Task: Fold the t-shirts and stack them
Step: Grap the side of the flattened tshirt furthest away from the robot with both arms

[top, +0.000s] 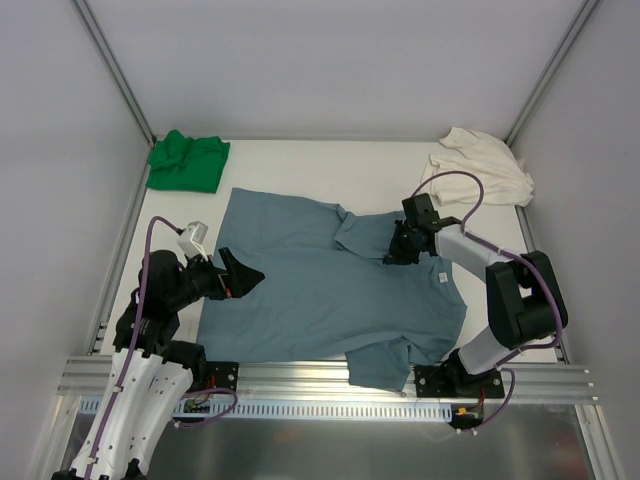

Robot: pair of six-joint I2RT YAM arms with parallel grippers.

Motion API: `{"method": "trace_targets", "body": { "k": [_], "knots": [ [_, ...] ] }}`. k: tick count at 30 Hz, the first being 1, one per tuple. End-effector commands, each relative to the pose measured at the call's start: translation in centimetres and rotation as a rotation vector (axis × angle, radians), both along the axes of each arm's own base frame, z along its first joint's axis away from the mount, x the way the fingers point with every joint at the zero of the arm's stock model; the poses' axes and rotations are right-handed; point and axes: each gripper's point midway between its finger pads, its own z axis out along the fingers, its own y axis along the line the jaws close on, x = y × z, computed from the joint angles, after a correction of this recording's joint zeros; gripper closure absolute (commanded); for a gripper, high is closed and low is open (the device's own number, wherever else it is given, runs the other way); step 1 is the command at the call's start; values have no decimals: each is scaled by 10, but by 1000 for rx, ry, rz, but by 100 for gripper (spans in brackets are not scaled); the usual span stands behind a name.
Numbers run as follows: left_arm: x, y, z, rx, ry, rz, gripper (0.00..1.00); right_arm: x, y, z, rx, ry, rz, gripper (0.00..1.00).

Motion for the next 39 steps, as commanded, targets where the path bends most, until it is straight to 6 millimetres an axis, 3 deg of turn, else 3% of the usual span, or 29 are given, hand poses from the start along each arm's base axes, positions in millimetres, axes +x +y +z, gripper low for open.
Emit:
{"method": "trace_targets", "body": {
  "k": [1, 6, 11, 12, 13, 15, 16, 17, 18, 19, 20, 21, 22, 23, 24, 25, 26, 27, 28, 29, 30, 31, 32, 33, 34, 39],
  "knots": [
    [4, 0, 4, 2, -32, -2, 1, 6, 3, 24, 13, -49, 11, 99],
    [10, 1, 6, 3, -30, 11, 1, 11, -4, 54, 4, -106, 16, 99],
    [47, 8, 16, 36, -29, 96, 1, 31, -11, 99, 12, -176, 14, 99],
    [58, 10, 10, 57, 3, 111, 1, 33, -15, 103, 11, -174, 12, 100],
    [71, 10, 22, 59, -37, 124, 1, 35, -14, 108, 18, -179, 15, 99],
    [96, 11, 15, 94, -4, 140, 1, 43, -16, 116, 23, -193, 14, 99],
    [110, 10, 29, 99, -33, 145, 1, 45, -16, 117, 27, -193, 14, 100],
    [129, 9, 17, 121, 6, 148, 1, 45, -14, 118, 38, -191, 19, 99],
    [143, 13, 18, 151, 1, 169, 1, 48, -15, 118, 44, -191, 14, 100],
    [162, 15, 35, 162, -31, 188, 1, 48, -13, 117, 55, -186, 17, 99],
    [183, 17, 16, 190, 21, 196, 1, 49, -13, 116, 61, -186, 18, 99],
    [197, 20, 15, 215, 19, 206, 1, 49, -13, 113, 63, -182, 16, 100],
    [221, 25, 34, 222, -20, 225, 1, 49, -11, 111, 77, -177, 16, 99],
    [238, 27, -3, 268, 86, 213, 1, 49, -10, 110, 85, -179, 16, 99],
    [263, 29, 21, 260, 52, 219, 1, 49, -10, 109, 88, -177, 17, 100],
    [277, 33, 13, 270, 83, 217, 1, 49, -9, 107, 94, -169, 18, 99],
    [292, 42, -20, 281, 171, 225, 1, 48, -9, 107, 96, -169, 21, 100],
    [302, 45, -25, 270, 192, 222, 1, 49, -9, 107, 100, -172, 20, 99],
    [319, 45, -14, 238, 176, 206, 1, 48, -9, 106, 104, -167, 17, 99],
    [329, 54, -43, 235, 244, 211, 3, 48, -9, 107, 112, -168, 17, 100],
    [343, 57, -36, 228, 228, 213, 4, 47, -9, 108, 118, -166, 16, 100],
    [344, 54, -46, 221, 270, 188, 5, 46, -8, 107, 126, -164, 20, 100],
    [349, 71, -73, 218, 341, 210, 6, 45, -7, 110, 133, -169, 18, 99],
    [351, 76, -72, 211, 372, 216, 8, 43, -6, 111, 141, -169, 20, 99],
    [351, 78, -91, 201, 429, 207, 9, 42, -7, 111, 143, -170, 18, 100],
    [343, 89, -112, 243, 498, 202, 9, 39, -7, 113, 144, -176, 21, 99]
  ]
}}
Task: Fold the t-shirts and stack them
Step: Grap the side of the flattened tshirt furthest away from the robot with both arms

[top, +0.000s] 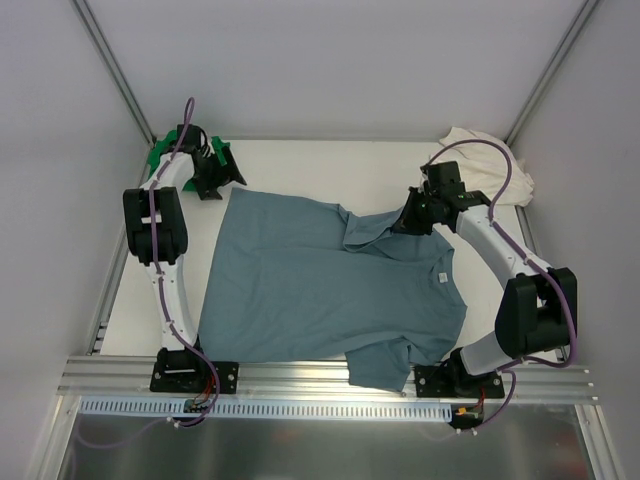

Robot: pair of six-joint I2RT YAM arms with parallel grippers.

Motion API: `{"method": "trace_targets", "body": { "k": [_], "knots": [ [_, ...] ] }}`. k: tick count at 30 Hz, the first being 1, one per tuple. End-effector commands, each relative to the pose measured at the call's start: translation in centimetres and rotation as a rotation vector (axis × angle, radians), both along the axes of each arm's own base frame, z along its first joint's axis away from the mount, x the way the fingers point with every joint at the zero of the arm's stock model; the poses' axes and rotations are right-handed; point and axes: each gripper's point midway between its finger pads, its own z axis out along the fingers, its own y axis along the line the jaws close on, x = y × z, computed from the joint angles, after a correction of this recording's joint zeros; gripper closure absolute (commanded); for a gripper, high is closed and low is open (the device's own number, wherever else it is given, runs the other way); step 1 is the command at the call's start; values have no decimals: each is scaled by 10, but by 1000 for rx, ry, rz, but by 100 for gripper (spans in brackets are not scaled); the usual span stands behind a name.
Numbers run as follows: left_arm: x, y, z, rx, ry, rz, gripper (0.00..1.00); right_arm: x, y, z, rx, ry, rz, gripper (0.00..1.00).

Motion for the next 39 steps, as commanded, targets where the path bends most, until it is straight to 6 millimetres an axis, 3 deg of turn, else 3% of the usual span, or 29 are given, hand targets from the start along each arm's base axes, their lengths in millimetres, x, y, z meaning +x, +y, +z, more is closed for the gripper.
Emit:
{"method": "trace_targets", "body": {
  "k": [1, 6, 14, 22, 24, 26, 27, 29, 30, 35, 39],
  "knots": [
    [-13, -8, 12, 4, 44, -66, 9, 0, 2, 18, 35, -51, 3, 99],
    [-14, -1, -1, 46, 69, -79, 9, -4, 0, 17, 40, -53, -4, 99],
    [1, 0, -8, 43, 53, -72, 9, -10, -3, 18, 42, -51, -6, 99],
    [0, 6, -34, 78, 103, -72, 9, -9, -12, 26, 50, -64, -25, 99],
    [0, 4, -40, 53, 122, -75, 16, -10, -12, 26, 51, -62, -27, 99],
    [1, -4, -39, 13, 117, -89, 33, -11, -13, 25, 50, -60, -29, 99],
    [0, -7, -41, -5, 126, -90, 61, -11, -13, 25, 51, -60, -32, 99],
    [-2, -10, -42, -28, 133, -97, 83, -10, -13, 25, 55, -60, -33, 100],
    [-3, -11, -43, -31, 138, -100, 100, -10, -13, 25, 55, -61, -32, 99],
    [-9, -12, -42, -33, 144, -110, 100, -5, -14, 25, 47, -65, -32, 99],
    [-3, -11, -25, -27, 87, -98, 100, 12, -18, 23, 40, -59, -36, 100]
  ]
}}
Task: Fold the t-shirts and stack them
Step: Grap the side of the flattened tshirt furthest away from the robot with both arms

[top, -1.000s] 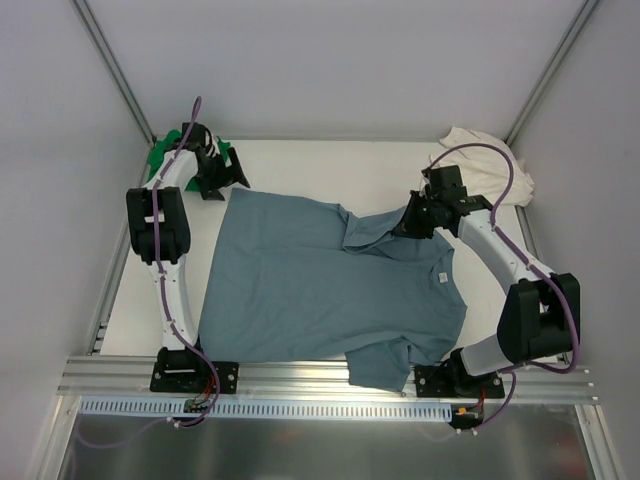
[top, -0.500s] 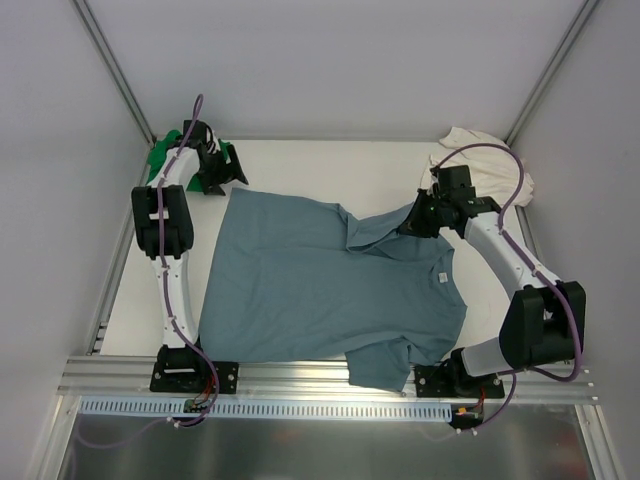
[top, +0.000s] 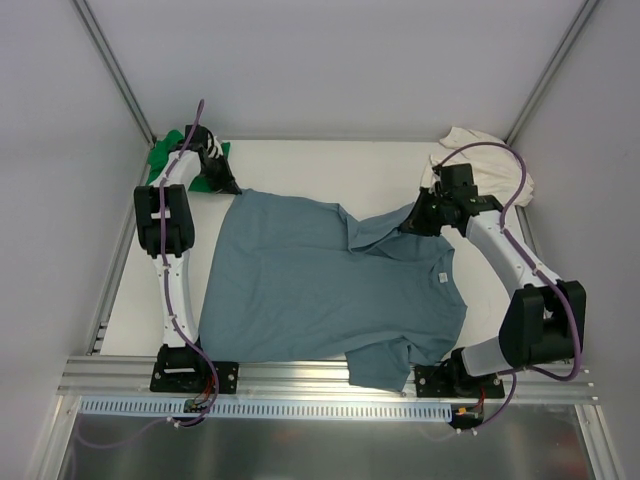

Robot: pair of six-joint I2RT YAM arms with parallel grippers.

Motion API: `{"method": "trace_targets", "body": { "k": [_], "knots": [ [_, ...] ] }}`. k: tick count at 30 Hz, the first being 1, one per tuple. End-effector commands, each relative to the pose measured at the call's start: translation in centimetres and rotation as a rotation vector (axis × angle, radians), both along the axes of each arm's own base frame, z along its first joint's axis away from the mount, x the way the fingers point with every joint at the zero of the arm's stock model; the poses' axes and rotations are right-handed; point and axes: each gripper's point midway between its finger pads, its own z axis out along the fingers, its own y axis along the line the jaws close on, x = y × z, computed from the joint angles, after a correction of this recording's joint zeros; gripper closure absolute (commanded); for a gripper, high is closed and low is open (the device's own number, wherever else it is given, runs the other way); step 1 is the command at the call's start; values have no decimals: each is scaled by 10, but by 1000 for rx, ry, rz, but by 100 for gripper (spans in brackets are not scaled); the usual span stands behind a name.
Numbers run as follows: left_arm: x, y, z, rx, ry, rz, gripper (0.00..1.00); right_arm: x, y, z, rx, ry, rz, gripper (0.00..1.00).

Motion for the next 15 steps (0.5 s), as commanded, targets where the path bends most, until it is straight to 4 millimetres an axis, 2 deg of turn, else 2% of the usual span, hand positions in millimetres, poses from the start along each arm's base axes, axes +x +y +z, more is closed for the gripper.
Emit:
{"method": "trace_targets", "body": {
  "k": [1, 2, 4, 5, 6, 8, 9, 10, 11, 12, 14, 15],
  "knots": [
    [-2, 0, 20, 1, -32, 1, 100, 24, -2, 15, 8, -42, 0, 99],
    [1, 2, 25, 7, -50, 11, 100, 34, -4, 24, 11, -64, -6, 100],
    [7, 5, 36, 20, -88, 26, 100, 49, -5, 19, 10, -44, -4, 99],
    [15, 6, 51, 25, -138, 41, 100, 64, -7, 34, 13, -78, -12, 100],
    [20, 8, 60, 36, -164, 59, 100, 74, -11, 23, 13, -40, -19, 99],
    [33, 12, 78, 45, -221, 78, 100, 93, -14, 26, 19, -39, -25, 100],
    [38, 14, 83, 53, -237, 87, 100, 115, -15, 30, 24, -49, -32, 99],
    [42, 14, 84, 51, -240, 93, 100, 124, -20, 30, 40, -40, -40, 99],
    [50, 14, 97, 52, -271, 96, 100, 134, -20, 31, 53, -39, -47, 99],
    [54, 16, 99, 56, -280, 104, 100, 152, -21, 33, 73, -52, -51, 100],
    [63, 17, 105, 55, -302, 119, 100, 171, -26, 34, 105, -57, -77, 99],
    [68, 18, 107, 57, -319, 124, 100, 187, -25, 49, 131, -101, -72, 99]
  ]
}}
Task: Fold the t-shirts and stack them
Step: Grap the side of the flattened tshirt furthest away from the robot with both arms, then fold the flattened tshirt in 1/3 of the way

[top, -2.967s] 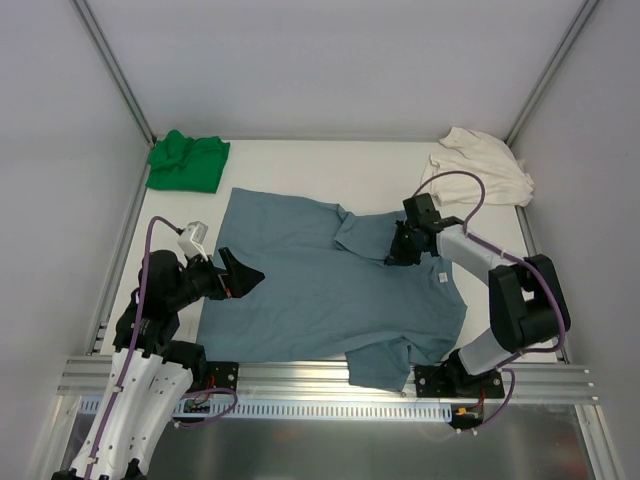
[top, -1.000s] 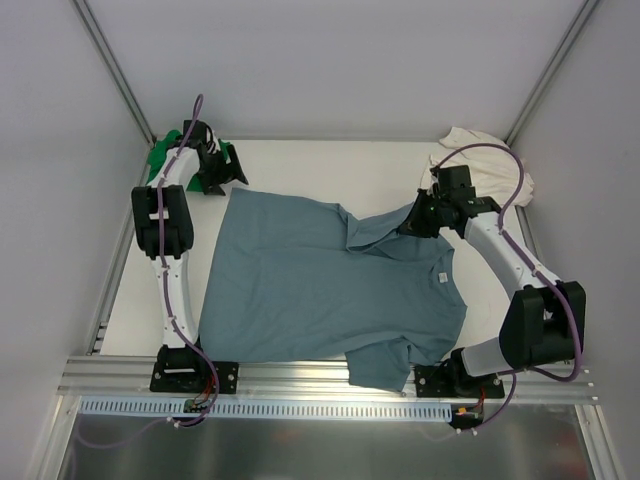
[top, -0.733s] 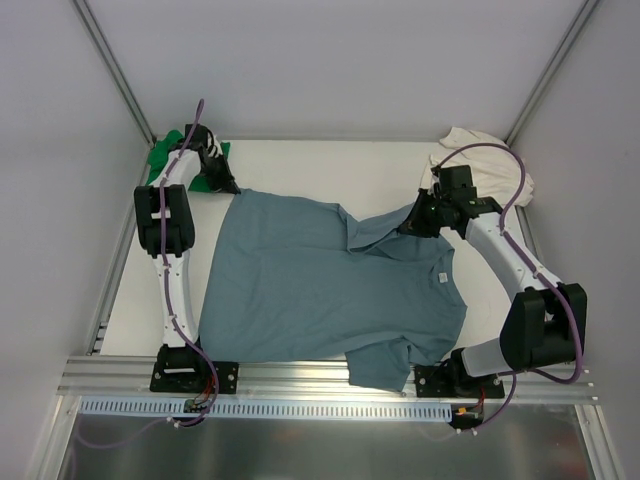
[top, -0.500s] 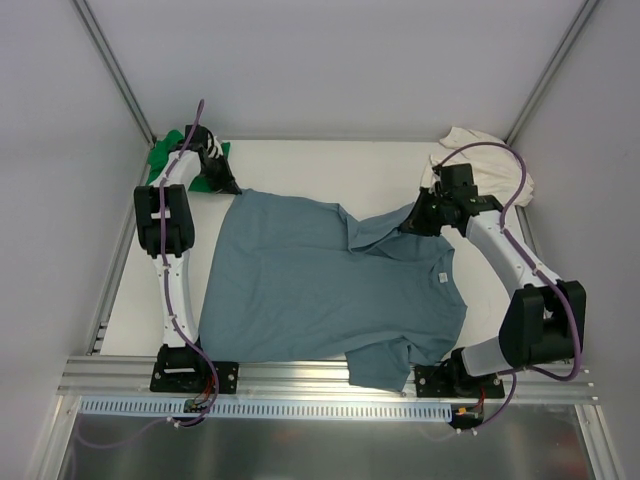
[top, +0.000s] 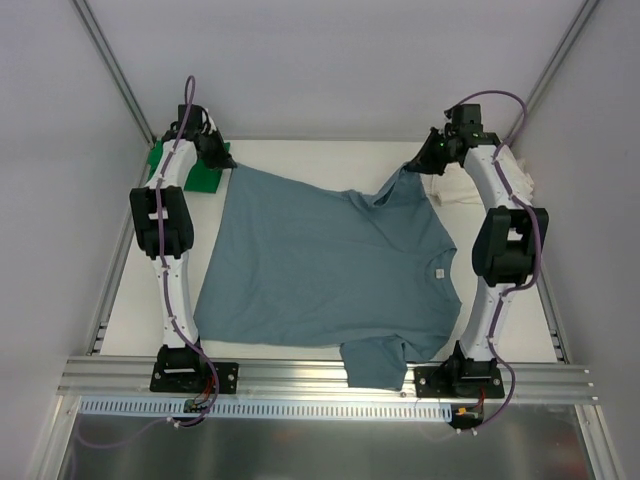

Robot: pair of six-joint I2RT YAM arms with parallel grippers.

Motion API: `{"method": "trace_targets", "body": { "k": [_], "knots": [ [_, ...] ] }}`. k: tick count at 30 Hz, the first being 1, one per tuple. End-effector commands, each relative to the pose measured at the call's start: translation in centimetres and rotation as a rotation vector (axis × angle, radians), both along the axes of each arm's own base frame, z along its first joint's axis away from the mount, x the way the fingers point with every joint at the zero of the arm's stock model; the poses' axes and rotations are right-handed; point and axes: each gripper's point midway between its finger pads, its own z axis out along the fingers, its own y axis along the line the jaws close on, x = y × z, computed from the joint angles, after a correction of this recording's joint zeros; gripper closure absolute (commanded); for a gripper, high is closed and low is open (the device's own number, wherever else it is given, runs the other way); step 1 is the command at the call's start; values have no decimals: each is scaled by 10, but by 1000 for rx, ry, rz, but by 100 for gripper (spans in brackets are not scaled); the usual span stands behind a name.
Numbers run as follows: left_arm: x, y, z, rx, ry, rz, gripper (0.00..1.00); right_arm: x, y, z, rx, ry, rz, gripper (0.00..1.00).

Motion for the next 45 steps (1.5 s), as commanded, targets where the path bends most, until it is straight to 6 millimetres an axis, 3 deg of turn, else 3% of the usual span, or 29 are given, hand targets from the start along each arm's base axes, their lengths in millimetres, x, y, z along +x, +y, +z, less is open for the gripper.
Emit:
{"method": "trace_targets", "body": {
  "k": [1, 5, 6, 7, 10, 13, 16, 18, 19, 20, 21, 22, 23, 24, 25, 26, 27, 28, 29, 31, 32, 33, 34, 35, 37, 38, 39, 43, 45],
  "knots": [
    [31, 7, 55, 14, -160, 51, 100, 33, -5, 11, 84, -19, -11, 99],
    [44, 9, 56, 11, -198, 69, 100, 78, -2, 12, 164, -68, -5, 99],
    [48, 10, 54, 16, -206, 73, 100, 92, -2, 33, 188, -131, 2, 99],
    [52, 12, 57, 21, -221, 76, 100, 105, -11, 18, 211, -114, -26, 99],
    [60, 13, 60, 30, -249, 73, 100, 133, -26, 30, 267, -192, -51, 99],
    [61, 13, 62, 33, -263, 64, 100, 144, -38, 45, 336, -233, -82, 99],
    [55, 12, 68, 33, -268, 55, 100, 132, -36, 61, 362, -231, -60, 100],
    [48, 10, 86, 32, -297, 45, 100, 112, -30, 77, 369, -236, -38, 100],
    [41, 9, 79, 28, -282, 41, 100, 99, -28, 61, 374, -184, -40, 100],
    [37, 8, 81, 26, -284, 37, 100, 83, -24, 93, 376, -231, -17, 100],
    [31, 7, 97, 26, -304, 36, 100, 73, -23, 99, 368, -240, -8, 100],
    [22, 5, 89, 18, -282, 27, 100, 59, -21, 86, 367, -196, -12, 100],
    [15, 3, 109, 14, -317, 23, 100, 42, -19, 111, 361, -236, 2, 100],
    [4, 2, 98, 6, -287, 15, 100, 32, -18, 114, 356, -237, 6, 100],
    [-2, -1, 102, 4, -294, 6, 100, 22, -17, 116, 353, -236, 8, 100],
    [-8, -2, 119, 5, -329, 0, 100, 6, -16, 101, 351, -188, 4, 100],
    [-17, -5, 113, -2, -309, -9, 100, -10, -16, 118, 334, -225, 18, 100],
    [-23, -6, 114, -3, -307, -17, 100, -19, -16, 118, 326, -221, 18, 100],
    [-30, -7, 128, -2, -330, -23, 100, -30, -16, 116, 319, -206, 16, 100],
    [-44, -8, 124, -8, -313, -29, 100, -58, -14, 116, 306, -202, 21, 100],
    [-51, -10, 138, -6, -341, -33, 100, -67, -15, 114, 297, -188, 15, 100],
    [-58, -10, 131, -8, -327, -34, 100, -79, -15, 101, 292, -153, 8, 100],
    [-64, -11, 134, -8, -332, -34, 100, -92, -14, 110, 286, -176, 14, 100],
    [-69, -12, 146, -7, -358, -38, 100, -101, -15, 106, 271, -167, 10, 100],
    [-81, -12, 142, -7, -345, -39, 100, -123, -15, 102, 263, -158, 10, 99],
    [-87, -12, 151, -2, -365, -42, 100, -132, -16, 97, 248, -148, 10, 99],
    [-93, -13, 144, -3, -347, -43, 100, -139, -16, 94, 242, -141, 11, 99],
    [-114, -11, 145, 17, -351, -37, 100, -179, -18, 69, 204, -95, 5, 100],
    [-125, -10, 133, 20, -326, -32, 100, -191, -19, 61, 188, -82, 3, 99]
  ]
}}
